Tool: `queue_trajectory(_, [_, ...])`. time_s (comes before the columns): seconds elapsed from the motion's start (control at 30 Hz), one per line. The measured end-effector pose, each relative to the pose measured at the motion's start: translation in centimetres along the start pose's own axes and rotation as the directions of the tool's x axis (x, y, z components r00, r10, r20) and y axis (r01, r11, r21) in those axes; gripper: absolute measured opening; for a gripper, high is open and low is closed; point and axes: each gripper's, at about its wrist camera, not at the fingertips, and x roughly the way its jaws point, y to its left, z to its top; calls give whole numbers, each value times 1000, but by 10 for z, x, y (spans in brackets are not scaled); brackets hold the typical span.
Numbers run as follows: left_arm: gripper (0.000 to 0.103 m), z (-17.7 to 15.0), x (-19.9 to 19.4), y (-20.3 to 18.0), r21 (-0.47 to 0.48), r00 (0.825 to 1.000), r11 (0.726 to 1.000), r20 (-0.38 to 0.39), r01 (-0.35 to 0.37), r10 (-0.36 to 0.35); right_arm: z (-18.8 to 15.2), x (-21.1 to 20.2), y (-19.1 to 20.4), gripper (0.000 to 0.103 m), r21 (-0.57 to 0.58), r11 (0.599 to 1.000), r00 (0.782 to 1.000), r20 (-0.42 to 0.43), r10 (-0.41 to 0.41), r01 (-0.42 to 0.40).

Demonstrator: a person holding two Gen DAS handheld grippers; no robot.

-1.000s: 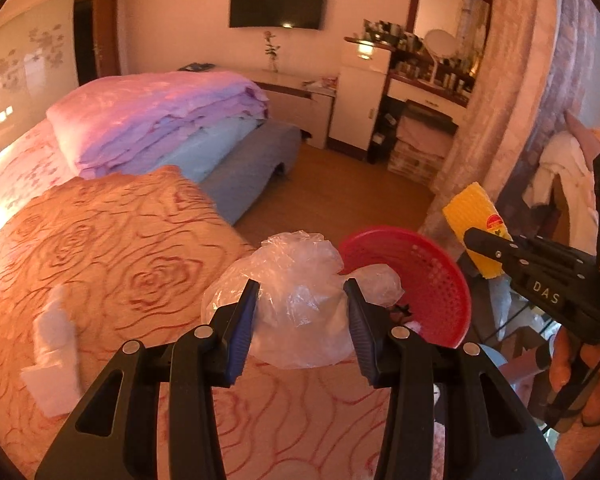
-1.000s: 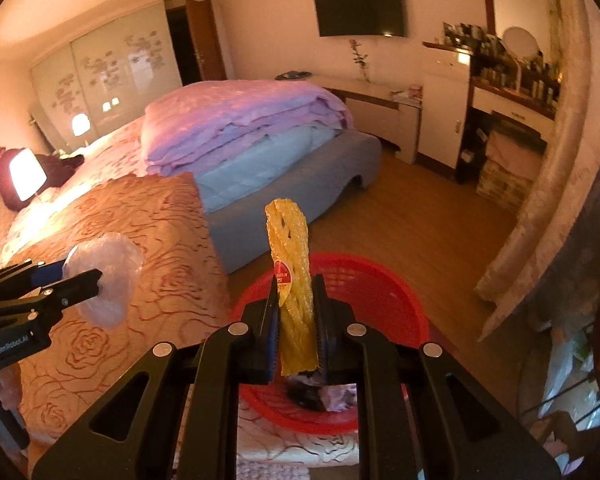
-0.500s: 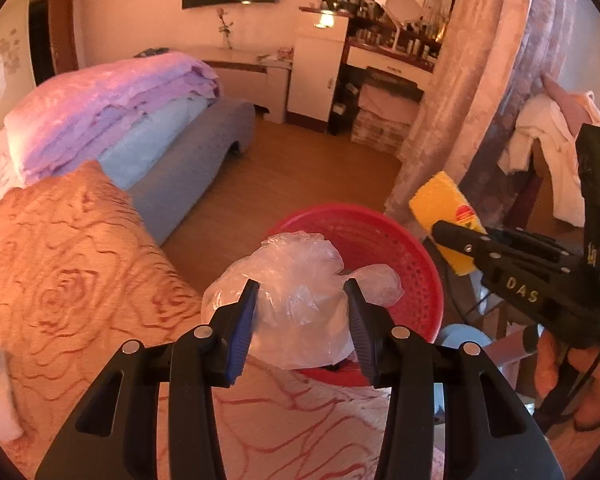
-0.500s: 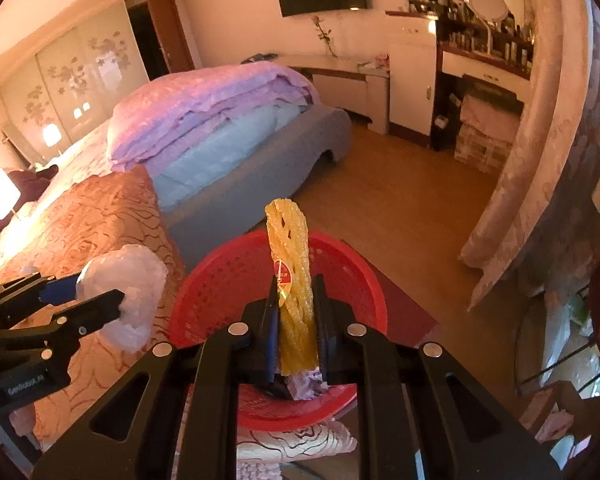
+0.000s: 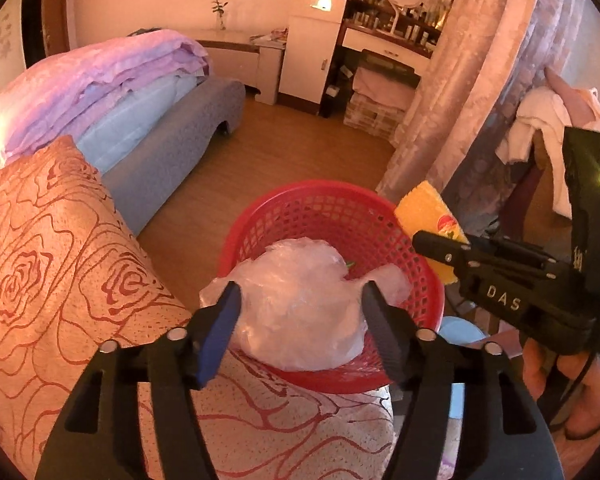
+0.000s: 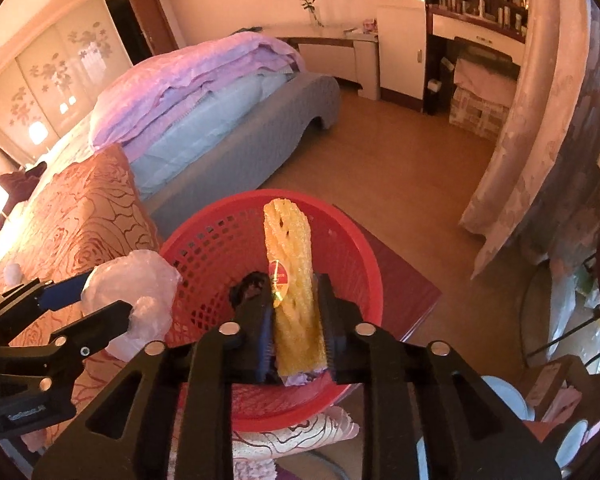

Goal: Collect trash
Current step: 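Open both tools over the red wastebasket to drop the plastic and sleeve, then move both tools back over the bed toward the white tissues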

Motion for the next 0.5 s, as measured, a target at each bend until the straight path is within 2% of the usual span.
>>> queue_trajectory(0.13, [70, 1, -4, 0, 0, 1000, 1000, 17, -3, 3, 0, 0, -1, 29, 8, 1000, 1000, -3, -2, 2])
queue_trajectory(0.2, [70, 1, -7, 0, -2, 1000, 1000, 25, -5, 5, 0, -2, -2, 40, 19, 1000, 1000, 1, -5, 5])
queue_trajectory(0.27, [71, 1, -10, 2, -6, 999, 1000, 32, -10, 10, 1, -4, -4, 45, 33, 999, 1000, 9, -8, 8])
queue_trajectory(0.5, [71, 1, -23, 11, -22, 997, 999, 60, -38, 39, 1, -11, 0, 47, 25, 1000, 999, 34, -7, 6])
